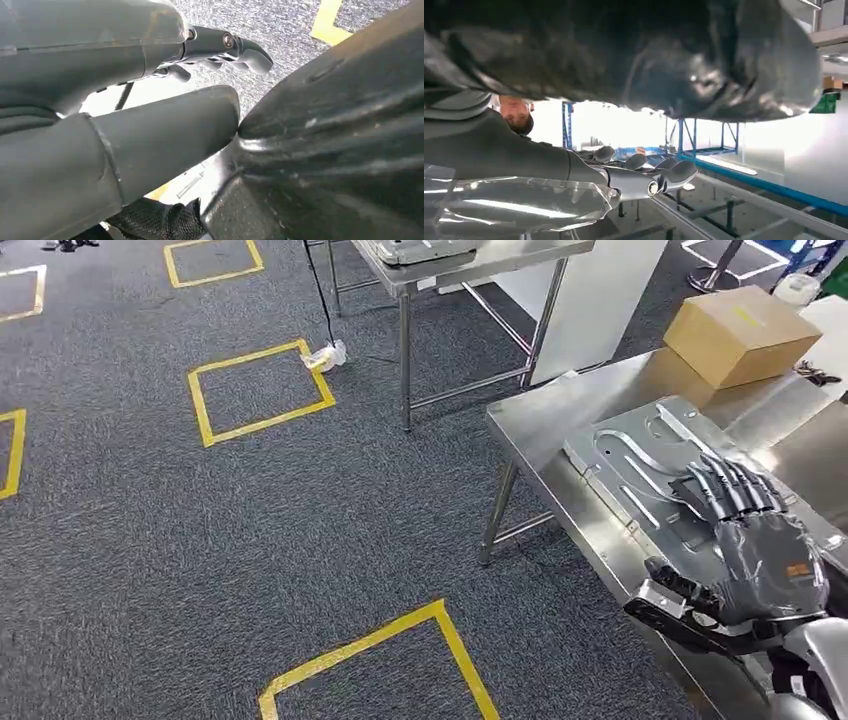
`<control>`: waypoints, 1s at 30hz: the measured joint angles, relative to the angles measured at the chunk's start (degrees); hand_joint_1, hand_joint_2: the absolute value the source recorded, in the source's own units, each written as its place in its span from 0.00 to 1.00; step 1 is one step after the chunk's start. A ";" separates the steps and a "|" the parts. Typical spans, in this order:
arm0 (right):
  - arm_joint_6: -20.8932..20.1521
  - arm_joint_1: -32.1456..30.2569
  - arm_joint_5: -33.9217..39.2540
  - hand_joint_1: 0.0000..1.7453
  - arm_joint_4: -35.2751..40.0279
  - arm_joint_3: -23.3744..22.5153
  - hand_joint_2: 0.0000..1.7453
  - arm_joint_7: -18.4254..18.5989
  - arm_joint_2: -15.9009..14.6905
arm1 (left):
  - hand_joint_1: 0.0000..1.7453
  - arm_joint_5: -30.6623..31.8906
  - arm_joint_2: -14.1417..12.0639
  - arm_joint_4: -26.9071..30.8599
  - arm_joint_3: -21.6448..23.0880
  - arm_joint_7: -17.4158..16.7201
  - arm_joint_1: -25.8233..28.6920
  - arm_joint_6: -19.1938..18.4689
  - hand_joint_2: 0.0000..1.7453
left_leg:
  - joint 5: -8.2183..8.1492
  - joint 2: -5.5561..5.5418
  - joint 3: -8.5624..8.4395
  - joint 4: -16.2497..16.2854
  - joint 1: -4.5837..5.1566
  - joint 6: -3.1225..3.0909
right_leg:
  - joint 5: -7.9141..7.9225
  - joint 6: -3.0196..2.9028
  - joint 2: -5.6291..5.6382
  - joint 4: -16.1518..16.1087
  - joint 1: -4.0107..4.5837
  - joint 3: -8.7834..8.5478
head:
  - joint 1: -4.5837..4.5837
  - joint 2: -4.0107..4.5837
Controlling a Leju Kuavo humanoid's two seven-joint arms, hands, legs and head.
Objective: Take the parts from the cabinet and place them on the table.
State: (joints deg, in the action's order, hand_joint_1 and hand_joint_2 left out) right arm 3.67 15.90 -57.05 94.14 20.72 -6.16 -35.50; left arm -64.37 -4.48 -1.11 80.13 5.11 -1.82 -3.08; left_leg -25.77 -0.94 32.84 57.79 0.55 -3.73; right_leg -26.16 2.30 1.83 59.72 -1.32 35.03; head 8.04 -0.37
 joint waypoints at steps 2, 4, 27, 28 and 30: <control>0.11 0.16 -0.74 0.00 0.52 1.03 0.00 0.04 0.04 | 0.00 -0.15 0.00 0.00 0.00 0.00 -0.03 -0.07 0.00 | 0.29 -0.01 0.20 -0.22 -0.06 -0.37 | -4.79 0.20 -1.14 6.65 0.02 2.83 | -0.04 0.00; 0.09 0.19 -2.23 0.00 0.65 2.67 0.00 0.70 0.88 | 0.00 -0.48 0.00 0.00 0.00 0.00 0.11 -0.11 0.00 | 0.32 -0.23 0.50 -0.09 -0.06 -0.34 | -8.03 0.39 -1.29 14.39 -0.12 5.98 | -0.02 0.00; 5.35 -1.95 -4.13 0.00 6.47 13.77 0.00 2.64 4.26 | 0.00 -0.37 0.04 0.00 0.26 -0.15 0.54 0.07 0.00 | -1.68 3.64 0.18 1.49 -0.03 2.49 | -2.32 -1.98 -7.15 -0.30 1.10 -2.96 | 0.13 0.00; 5.35 -2.37 -3.67 0.00 6.42 13.92 0.00 2.47 4.31 | 0.00 -0.37 0.04 0.00 0.26 -0.17 0.64 0.04 0.00 | -1.61 3.08 0.33 1.62 0.06 2.28 | -2.25 -1.82 -7.77 -0.48 1.20 -3.05 | 0.15 -0.02; 5.35 -3.13 -2.71 0.00 6.29 14.29 0.00 2.36 4.48 | 0.00 -0.37 0.11 0.00 0.26 -0.22 0.65 -0.09 0.00 | -0.99 1.91 0.11 0.92 -0.32 1.24 | -2.96 -0.95 -7.53 -0.13 0.85 -3.15 | 0.13 0.00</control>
State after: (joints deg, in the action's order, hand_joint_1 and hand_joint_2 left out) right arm 9.03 12.77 -59.76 100.43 35.01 -3.80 -31.01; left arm -64.74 -4.37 -1.11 80.39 4.90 -1.17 -3.17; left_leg -26.75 0.98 32.95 58.71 0.24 -2.49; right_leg -29.12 1.35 -5.70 59.59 -0.47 31.88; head 8.18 -0.37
